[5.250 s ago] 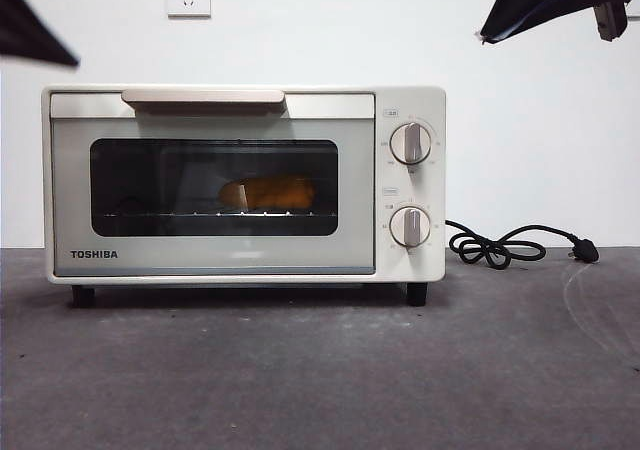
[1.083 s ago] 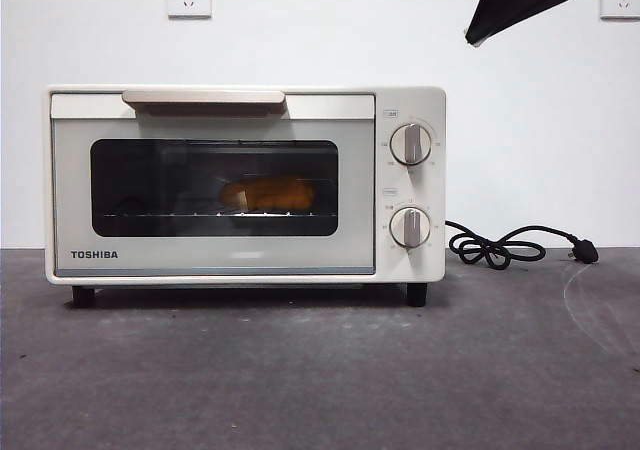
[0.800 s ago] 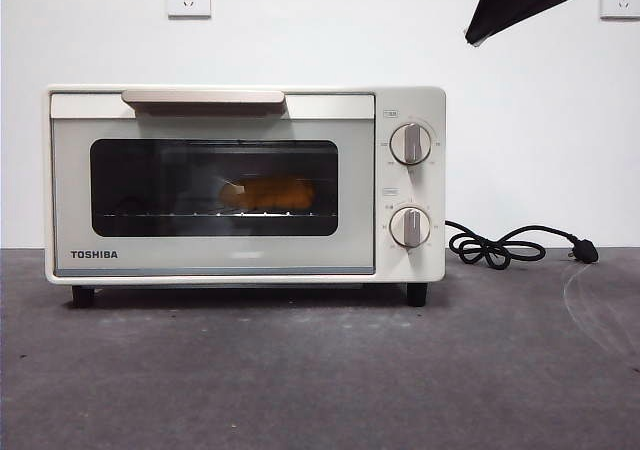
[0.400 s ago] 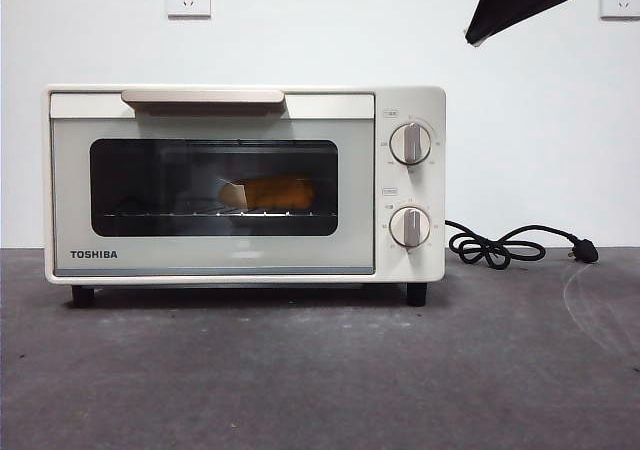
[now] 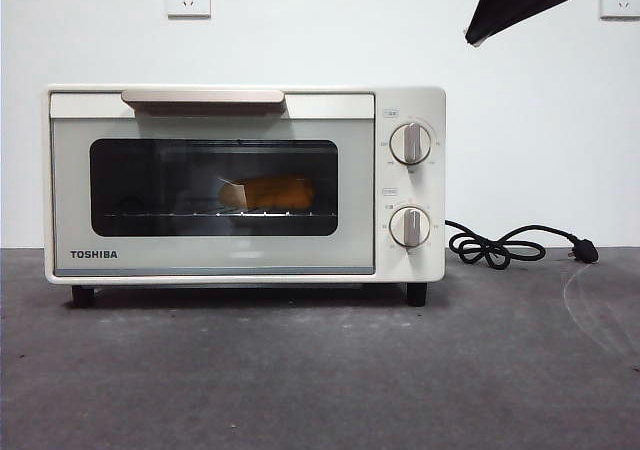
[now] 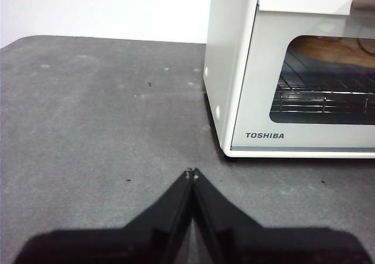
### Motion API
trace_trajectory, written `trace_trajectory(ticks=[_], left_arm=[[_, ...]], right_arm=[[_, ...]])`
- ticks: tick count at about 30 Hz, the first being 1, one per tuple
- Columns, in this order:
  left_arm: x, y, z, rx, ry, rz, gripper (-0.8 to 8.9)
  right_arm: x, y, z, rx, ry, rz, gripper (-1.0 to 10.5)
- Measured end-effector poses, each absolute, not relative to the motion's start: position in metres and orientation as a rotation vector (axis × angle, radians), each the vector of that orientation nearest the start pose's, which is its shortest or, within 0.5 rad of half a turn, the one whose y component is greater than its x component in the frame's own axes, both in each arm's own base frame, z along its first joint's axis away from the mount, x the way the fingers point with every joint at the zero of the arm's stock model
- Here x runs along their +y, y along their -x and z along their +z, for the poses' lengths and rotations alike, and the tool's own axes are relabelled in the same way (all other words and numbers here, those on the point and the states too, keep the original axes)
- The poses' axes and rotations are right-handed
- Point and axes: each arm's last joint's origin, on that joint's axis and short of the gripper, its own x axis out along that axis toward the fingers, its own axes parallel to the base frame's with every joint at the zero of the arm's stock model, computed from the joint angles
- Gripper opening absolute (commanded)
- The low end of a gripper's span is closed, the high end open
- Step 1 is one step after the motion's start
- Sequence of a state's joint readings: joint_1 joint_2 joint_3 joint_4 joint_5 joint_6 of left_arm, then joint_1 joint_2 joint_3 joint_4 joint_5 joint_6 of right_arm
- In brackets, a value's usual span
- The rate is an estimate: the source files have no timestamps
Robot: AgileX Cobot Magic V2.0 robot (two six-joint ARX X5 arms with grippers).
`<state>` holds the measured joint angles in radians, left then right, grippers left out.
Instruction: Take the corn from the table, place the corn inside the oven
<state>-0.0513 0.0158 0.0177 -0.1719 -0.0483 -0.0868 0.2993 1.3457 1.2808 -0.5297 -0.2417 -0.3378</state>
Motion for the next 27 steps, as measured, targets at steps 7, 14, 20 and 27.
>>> trace_trajectory(ticks=[7,14,20,27], left_arm=[[-0.004,-0.096,0.152,0.170,0.078,0.004,-0.04],[-0.004,-0.096,0.152,0.170,0.078,0.004,-0.04],[-0.004,-0.096,0.152,0.172,0.078,0.004,-0.04],[-0.004,-0.096,0.152,0.173,0.078,0.004,-0.04]], right_arm=[[0.091,-0.274,0.351,0.500,0.373,0.612,-0.2],[0.084,-0.260,0.367,0.430,0.438,0.569,-0.2],[0.063,-0.214,0.418,0.152,0.487,0.474,-0.2],[0.020,-0.144,0.457,-0.053,0.456,0.265,-0.2]])
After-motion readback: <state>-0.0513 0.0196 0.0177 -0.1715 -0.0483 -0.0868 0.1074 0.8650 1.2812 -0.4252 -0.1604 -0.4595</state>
